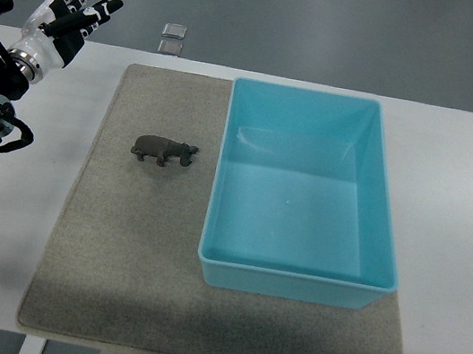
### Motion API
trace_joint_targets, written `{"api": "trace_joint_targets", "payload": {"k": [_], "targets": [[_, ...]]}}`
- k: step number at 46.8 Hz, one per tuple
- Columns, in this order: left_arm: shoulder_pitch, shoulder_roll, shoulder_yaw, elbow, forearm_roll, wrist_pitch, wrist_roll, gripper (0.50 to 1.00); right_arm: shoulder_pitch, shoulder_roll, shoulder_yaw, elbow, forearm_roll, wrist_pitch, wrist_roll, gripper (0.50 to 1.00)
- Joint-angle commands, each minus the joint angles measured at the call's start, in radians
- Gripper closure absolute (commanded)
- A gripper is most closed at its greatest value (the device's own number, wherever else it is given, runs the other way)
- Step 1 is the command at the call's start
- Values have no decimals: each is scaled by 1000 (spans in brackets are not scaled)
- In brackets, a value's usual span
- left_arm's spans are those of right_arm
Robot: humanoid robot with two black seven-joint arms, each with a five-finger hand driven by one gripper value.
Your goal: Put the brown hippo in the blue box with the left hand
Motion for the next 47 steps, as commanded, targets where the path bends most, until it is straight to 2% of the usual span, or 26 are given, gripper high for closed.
{"api": "trace_joint_targets", "payload": {"k": [1,28,38,47], "targets": [[0,0,2,0,-1,-1,0,500,1,0,0,0,0,0,0,564],[3,9,6,3,2,-6,-2,500,0,0,0,0,0,-1,0,564],[3,8,9,25,2,-67,-5,500,1,0,0,0,0,0,0,564],[2,8,20,34,5,-79,-11,500,0,0,0,0,0,-1,0,564]]}}
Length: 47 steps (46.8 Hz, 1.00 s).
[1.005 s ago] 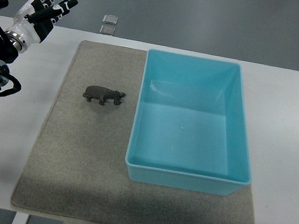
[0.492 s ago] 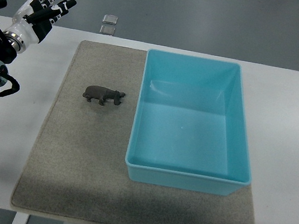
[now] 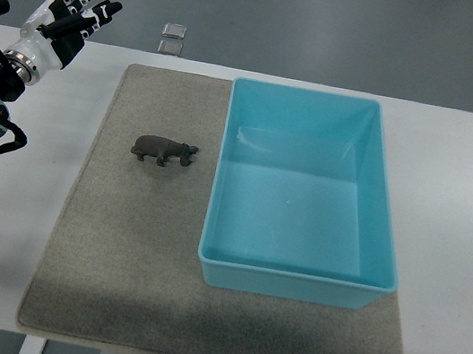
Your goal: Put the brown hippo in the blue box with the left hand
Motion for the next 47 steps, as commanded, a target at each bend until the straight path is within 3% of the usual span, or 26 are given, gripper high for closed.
{"api": "trace_joint_targets", "payload": {"k": [1,29,47], "targets": [[0,-2,4,10,2,-10,0,500,1,0,0,0,0,0,0,564],[-1,2,7,13,124,-30,-2,501,1,0,0,0,0,0,0,564],[5,8,10,-3,600,-39,-3,501,1,0,0,0,0,-1,1,564]]}}
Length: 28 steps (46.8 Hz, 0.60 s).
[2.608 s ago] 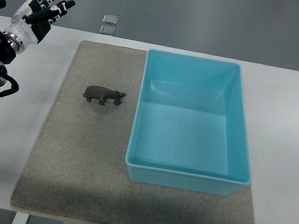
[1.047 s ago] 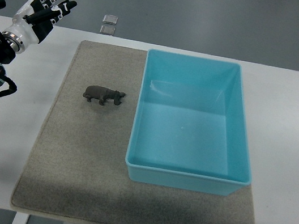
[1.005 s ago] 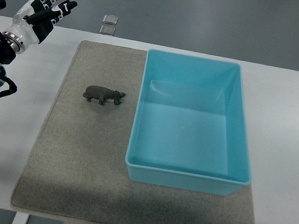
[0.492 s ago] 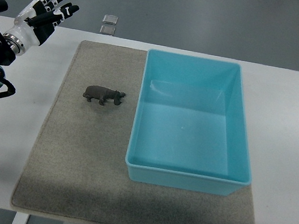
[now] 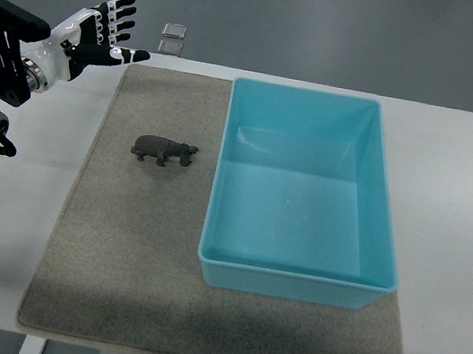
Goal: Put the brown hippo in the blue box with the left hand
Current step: 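Reach the open left hand forward and down toward the brown hippo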
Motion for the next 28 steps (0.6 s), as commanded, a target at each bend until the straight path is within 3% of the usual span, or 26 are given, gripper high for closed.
{"api": "trace_joint_targets", "payload": {"k": [1,10,20,28], "targets": [[2,3,6,-2,81,-2,0,501,0,0,0,0,1,0,0,564],[2,30,15,-39,180,-20,0,501,1,0,0,0,0,-1,0,564],[2,93,20,-110,225,-114,0,500,0,0,0,0,0,0,0,564],[3,138,20,-165,346,-120,-16,500,0,0,0,0,0,0,0,564]]}}
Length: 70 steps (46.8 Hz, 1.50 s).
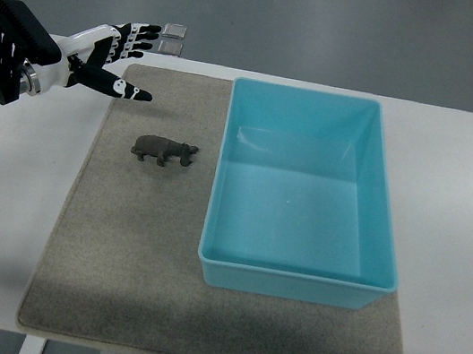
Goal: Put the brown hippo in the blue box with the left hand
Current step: 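Reach the open left hand forward and down toward the brown hippo, then close the left hand's fingers around the brown hippo's body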
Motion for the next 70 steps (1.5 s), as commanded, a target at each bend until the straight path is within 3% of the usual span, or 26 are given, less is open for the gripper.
{"api": "trace_joint_targets", "payload": {"k": [1,28,47,53,62,70], "targets": [[2,25,0,-29,72,-1,-9,501,-1,0,0,0,1,0,0,564],[5,72,15,-100,421,-1,-47,508,-1,0,0,0,0,0,0,564],[3,128,72,-141,518,-1,-99,521,1,0,0,0,0,0,0,564],[3,120,72,-141,550,1,-110,534,-1,0,0,0,0,-1,0,564],[3,112,95,-141,556,15,-110,594,1,0,0,0,0,0,0,564],[0,112,115,-133,578,57,-108,598,-1,0,0,0,0,0,1,564]]}}
